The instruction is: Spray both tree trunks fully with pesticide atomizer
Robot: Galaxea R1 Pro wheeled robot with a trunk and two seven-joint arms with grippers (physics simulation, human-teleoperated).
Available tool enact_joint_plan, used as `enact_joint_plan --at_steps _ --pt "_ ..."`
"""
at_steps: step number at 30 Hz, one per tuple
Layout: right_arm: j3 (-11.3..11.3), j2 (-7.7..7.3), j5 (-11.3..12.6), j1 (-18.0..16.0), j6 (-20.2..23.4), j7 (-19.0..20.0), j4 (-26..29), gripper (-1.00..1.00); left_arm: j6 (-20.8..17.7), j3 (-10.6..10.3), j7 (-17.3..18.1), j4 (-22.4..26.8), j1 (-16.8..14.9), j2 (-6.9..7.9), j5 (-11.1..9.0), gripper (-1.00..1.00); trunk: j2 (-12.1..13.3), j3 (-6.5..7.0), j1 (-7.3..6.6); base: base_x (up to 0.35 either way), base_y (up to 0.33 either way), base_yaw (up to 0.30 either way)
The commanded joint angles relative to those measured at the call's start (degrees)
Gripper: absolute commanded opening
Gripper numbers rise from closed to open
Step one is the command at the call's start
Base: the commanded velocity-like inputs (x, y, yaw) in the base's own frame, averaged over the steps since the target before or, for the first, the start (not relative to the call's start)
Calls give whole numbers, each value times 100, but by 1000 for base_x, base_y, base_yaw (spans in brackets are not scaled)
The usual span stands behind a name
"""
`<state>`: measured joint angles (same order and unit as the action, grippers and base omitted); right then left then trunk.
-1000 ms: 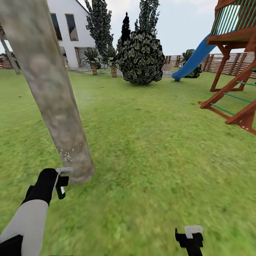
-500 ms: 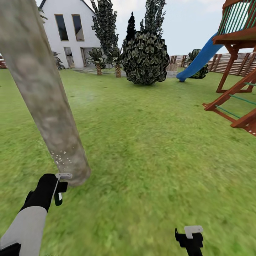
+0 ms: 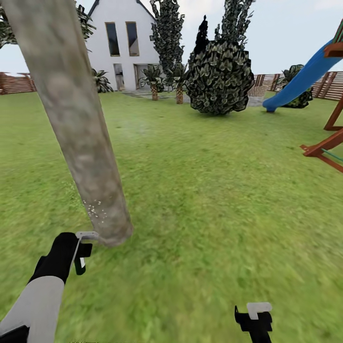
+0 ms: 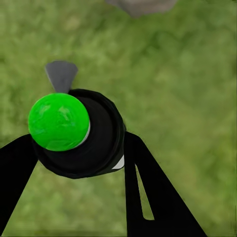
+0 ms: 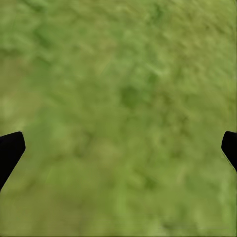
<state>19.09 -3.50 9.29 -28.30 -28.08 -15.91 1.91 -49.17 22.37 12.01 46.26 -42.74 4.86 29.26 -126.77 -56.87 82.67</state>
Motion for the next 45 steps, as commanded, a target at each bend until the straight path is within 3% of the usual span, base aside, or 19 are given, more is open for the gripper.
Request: enact_joint_plan --at_steps 1,6,21,45 --pt "50 -1 55 0 -13 -9 2 100 -14 8 55 6 -6 -21 71 -100 -2 -5 0 127 -228 257" --pt "42 -9 53 0 -15 -9 2 100 -6 -5 31 7 -6 -80 71 -100 -2 -5 0 137 -239 41" --pt "50 -4 49 0 -13 -9 2 100 -5 2 20 21 -6 -73 80 -100 -2 -5 0 137 -243 5" --pt "50 -1 50 0 -13 -9 2 100 -5 37 20 24 -6 -64 80 -100 -2 -5 0 112 -257 222"
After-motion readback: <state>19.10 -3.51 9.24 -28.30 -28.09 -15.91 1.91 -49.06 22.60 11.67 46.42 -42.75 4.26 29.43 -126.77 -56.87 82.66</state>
